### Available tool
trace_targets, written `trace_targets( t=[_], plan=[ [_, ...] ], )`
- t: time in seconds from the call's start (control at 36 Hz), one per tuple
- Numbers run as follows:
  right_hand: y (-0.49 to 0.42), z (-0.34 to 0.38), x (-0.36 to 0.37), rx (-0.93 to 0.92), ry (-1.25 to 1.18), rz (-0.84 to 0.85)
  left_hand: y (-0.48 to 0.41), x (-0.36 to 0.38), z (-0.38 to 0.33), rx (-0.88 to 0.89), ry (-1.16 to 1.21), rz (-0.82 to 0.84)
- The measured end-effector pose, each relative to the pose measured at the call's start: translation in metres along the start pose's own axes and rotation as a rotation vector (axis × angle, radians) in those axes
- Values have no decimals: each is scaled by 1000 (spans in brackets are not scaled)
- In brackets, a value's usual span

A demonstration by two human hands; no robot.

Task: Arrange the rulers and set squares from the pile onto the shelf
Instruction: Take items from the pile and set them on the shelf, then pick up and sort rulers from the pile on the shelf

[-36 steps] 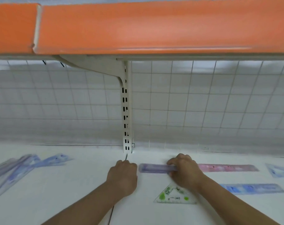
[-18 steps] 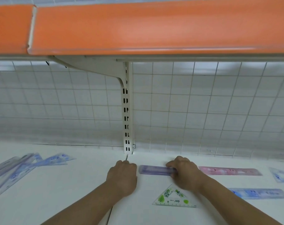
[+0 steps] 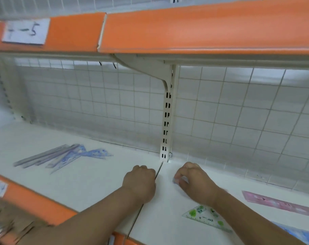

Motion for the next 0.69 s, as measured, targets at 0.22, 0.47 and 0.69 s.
trace_targets(
  t=[0.22, 0.47, 0.69],
  plan=[
    [-24, 48, 24, -147, -30, 74, 31, -10, 56, -180, 49, -37],
    [-51, 130, 55, -236, -43, 111, 75, -22, 143, -309, 52, -77],
    [-75, 225, 84, -226, -33, 78, 116, -38, 240, -287, 30, -98]
  ],
)
Point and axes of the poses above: each hand's wrist, its own y-axis away from the middle knuckle, its own x-axis out of the palm, z = x × y, the point moved 3 cm from there along -y, towards the middle knuckle, and after that the axes turned 2 degrees about -x, right-handed, at the moved point
